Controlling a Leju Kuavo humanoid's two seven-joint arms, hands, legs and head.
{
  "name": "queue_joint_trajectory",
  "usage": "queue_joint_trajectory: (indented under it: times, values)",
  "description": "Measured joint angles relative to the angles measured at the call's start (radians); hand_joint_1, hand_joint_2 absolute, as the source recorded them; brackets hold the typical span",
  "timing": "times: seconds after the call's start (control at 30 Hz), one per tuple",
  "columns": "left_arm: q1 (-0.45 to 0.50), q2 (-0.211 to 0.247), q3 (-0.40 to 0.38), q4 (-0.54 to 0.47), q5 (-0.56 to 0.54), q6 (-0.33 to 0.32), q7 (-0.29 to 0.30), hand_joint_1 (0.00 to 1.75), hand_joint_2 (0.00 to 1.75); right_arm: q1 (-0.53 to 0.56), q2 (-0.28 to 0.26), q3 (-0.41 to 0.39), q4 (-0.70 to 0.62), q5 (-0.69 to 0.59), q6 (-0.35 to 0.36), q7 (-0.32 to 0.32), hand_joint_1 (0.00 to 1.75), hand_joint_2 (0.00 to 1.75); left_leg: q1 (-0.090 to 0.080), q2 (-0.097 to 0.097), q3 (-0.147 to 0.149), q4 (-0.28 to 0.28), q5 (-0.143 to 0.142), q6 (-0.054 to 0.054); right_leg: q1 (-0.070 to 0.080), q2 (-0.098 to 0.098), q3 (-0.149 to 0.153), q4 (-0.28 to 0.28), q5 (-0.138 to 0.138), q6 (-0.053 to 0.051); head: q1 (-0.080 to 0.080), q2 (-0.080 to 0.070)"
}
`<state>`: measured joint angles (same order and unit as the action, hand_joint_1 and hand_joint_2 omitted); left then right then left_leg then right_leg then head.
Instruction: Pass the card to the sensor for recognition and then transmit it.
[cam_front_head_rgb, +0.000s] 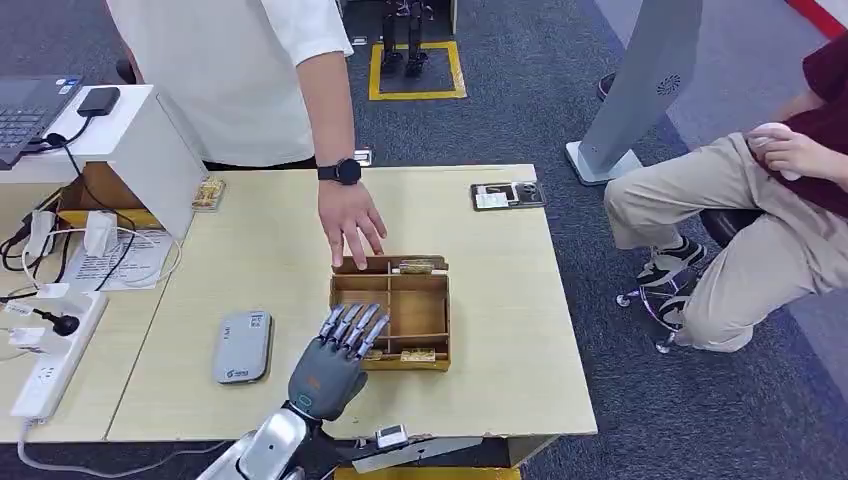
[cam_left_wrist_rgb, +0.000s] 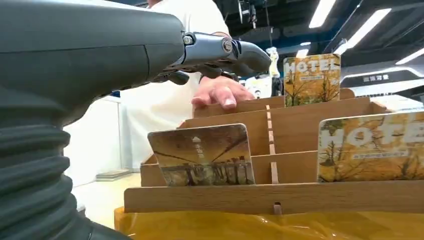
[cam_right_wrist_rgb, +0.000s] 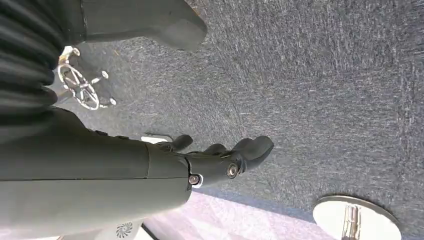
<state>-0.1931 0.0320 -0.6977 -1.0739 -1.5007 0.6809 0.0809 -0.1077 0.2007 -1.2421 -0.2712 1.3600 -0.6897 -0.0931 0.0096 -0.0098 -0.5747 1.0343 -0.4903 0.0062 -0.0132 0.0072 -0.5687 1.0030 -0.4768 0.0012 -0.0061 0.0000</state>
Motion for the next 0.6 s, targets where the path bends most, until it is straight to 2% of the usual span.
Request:
queue_joint_trajectory:
  times: [0.37,0.6]
  values:
    - [0.007,0.000,0.002,-0.002,0.015,0.006,0.001,0.00,1.75,0.004,0.000,0.000,0.000,0.000,0.000,0.003,0.00,1.75,0.000,0.000,0.000,0.000,0.000,0.000,0.000,0.000,0.000,0.000,0.000,0.000,0.000,0.000]
    - [0.025,0.005,0.012,-0.033,0.082,0.005,-0.057,0.00,1.75,0.005,-0.002,0.000,0.000,-0.001,0.000,0.003,0.00,1.75,0.000,0.000,0.000,0.000,0.000,0.000,0.000,0.000,0.000,0.000,0.000,0.000,0.000,0.000]
